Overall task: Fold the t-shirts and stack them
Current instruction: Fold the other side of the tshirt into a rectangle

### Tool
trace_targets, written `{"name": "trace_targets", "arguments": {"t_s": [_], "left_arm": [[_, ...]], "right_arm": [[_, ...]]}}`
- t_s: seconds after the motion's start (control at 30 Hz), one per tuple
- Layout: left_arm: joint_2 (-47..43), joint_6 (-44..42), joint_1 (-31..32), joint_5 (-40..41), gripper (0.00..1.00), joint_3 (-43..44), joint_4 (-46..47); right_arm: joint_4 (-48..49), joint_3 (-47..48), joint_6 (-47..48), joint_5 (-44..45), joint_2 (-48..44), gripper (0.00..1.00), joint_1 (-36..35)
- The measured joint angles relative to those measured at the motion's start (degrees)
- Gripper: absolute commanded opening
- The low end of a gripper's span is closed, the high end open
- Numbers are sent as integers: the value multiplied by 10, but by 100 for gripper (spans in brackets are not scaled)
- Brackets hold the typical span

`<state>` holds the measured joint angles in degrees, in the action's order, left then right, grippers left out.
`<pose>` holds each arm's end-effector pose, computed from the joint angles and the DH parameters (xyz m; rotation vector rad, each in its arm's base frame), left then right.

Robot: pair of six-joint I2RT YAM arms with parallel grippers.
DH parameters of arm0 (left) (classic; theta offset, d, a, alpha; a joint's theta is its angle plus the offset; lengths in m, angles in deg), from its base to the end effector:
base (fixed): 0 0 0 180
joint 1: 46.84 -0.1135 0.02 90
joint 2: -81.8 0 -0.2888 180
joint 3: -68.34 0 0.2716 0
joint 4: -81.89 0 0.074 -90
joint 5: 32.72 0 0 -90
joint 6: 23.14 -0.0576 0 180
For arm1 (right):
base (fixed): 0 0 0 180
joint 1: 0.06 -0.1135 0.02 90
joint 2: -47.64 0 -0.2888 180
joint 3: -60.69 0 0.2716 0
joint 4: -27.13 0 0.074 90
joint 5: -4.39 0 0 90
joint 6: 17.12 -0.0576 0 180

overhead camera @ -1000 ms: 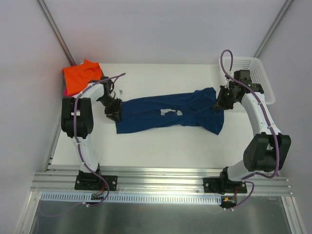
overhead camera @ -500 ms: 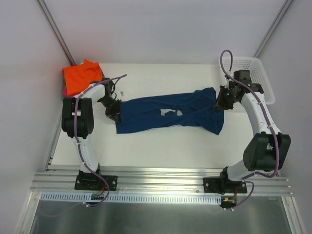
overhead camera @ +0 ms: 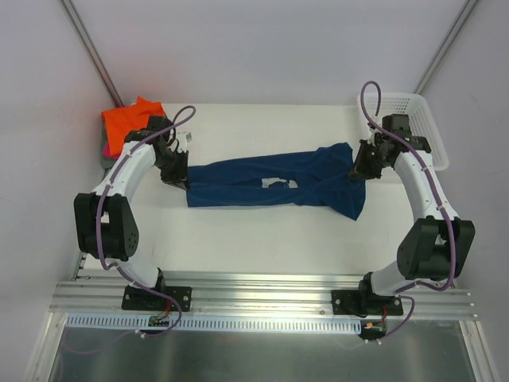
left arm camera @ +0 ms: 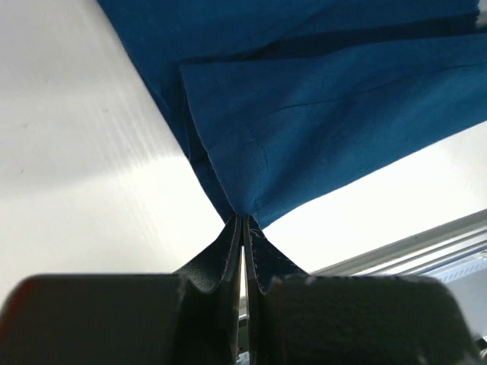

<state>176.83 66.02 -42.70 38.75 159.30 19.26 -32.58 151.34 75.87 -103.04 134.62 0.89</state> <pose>0.3648 -0.0448 0.2638 0.2088 2.7033 -0.4580 0.3481 0.0115 0.3123 -0.1626 2.5151 0.3593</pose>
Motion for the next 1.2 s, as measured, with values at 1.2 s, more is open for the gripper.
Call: {"name": "trace_targets", "arguments": {"t_s": [1.2], "left_arm": [[22, -47, -16, 72, 0, 80, -10]], "right_arm": [[-51, 130, 42, -30, 21, 0, 15]]}}
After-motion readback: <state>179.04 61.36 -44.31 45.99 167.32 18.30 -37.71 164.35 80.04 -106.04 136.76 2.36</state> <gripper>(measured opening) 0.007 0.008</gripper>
